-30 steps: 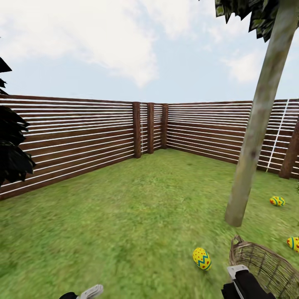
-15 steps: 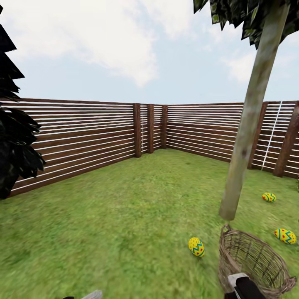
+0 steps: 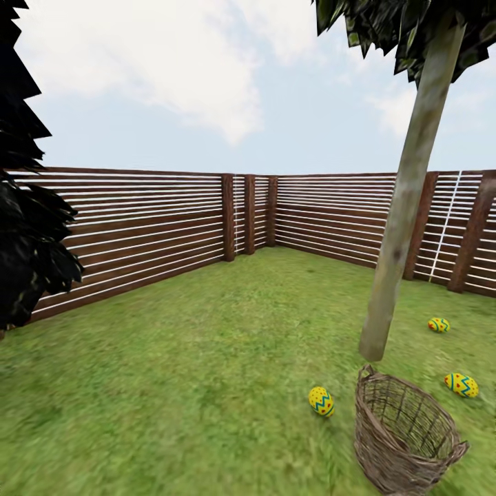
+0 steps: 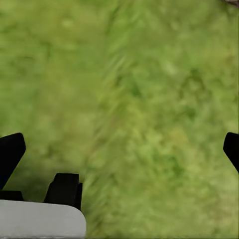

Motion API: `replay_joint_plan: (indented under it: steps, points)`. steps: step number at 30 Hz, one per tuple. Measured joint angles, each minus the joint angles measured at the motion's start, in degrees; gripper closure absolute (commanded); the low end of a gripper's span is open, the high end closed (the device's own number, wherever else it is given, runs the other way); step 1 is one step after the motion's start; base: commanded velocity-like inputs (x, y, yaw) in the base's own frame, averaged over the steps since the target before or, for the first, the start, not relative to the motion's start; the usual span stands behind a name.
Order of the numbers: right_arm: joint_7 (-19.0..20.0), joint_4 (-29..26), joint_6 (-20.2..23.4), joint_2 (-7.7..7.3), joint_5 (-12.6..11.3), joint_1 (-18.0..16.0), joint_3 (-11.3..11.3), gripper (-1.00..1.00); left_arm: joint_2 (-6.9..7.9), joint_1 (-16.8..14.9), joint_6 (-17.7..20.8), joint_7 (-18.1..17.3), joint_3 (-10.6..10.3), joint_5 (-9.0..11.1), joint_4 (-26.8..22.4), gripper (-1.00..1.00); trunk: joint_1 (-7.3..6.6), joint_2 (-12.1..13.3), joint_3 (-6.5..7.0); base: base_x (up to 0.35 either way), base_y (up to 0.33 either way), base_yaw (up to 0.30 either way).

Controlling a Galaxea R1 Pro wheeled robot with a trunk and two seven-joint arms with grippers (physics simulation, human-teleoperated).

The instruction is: Take the three Easter eggs out of the wicker basket on the lawn in the garden, then place them on the lawn next to a single tree (choose any tree) so that all three eggs are next to the same tree and none are left in the basket.

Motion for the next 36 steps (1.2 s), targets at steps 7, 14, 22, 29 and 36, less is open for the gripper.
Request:
replay_joint_plan:
  steps: [7, 14, 22, 29, 36]
  points:
    - [0.6, 5.6, -8.3, -0.06, -0.1, 0.0, 0.0, -1.0, 1.0, 0.0, 0.6, -0.4, -0.1, 0.4, 3.9, -1.0, -1.54, 2.8, 1.25, -0.001, 0.0, 0.0]
    - [0.2, 11.4, -12.6, -0.08, -0.3, 0.0, -0.1, -1.0, 0.9, 0.1, 1.0, -0.8, -0.1, -0.1, 7.7, -1.0, -3.08, 5.6, 2.36, 0.0, 0.0, -0.088]
    - [0.2, 11.7, -12.6, -0.69, -0.7, 0.0, -0.4, -1.0, 0.59, 0.1, 0.6, -1.7, 0.0, -3.5, 8.1, -1.0, -4.83, 8.8, 3.61, 0.0, 0.0, -0.271]
    - [-0.6, 13.2, -12.2, -0.57, -2.4, 0.1, -0.3, -1.0, 0.81, 0.0, 0.9, -1.8, 0.1, -3.4, 8.2, -1.0, -6.37, 11.6, 4.73, 0.0, 0.0, -0.283]
    - [-7.4, 17.2, -12.5, 1.17, -2.5, 0.1, -0.2, -1.0, 1.03, 0.2, 1.0, -1.6, 0.1, -3.4, 8.7, -1.0, -7.91, 14.4, 5.84, 0.0, 0.0, -0.283]
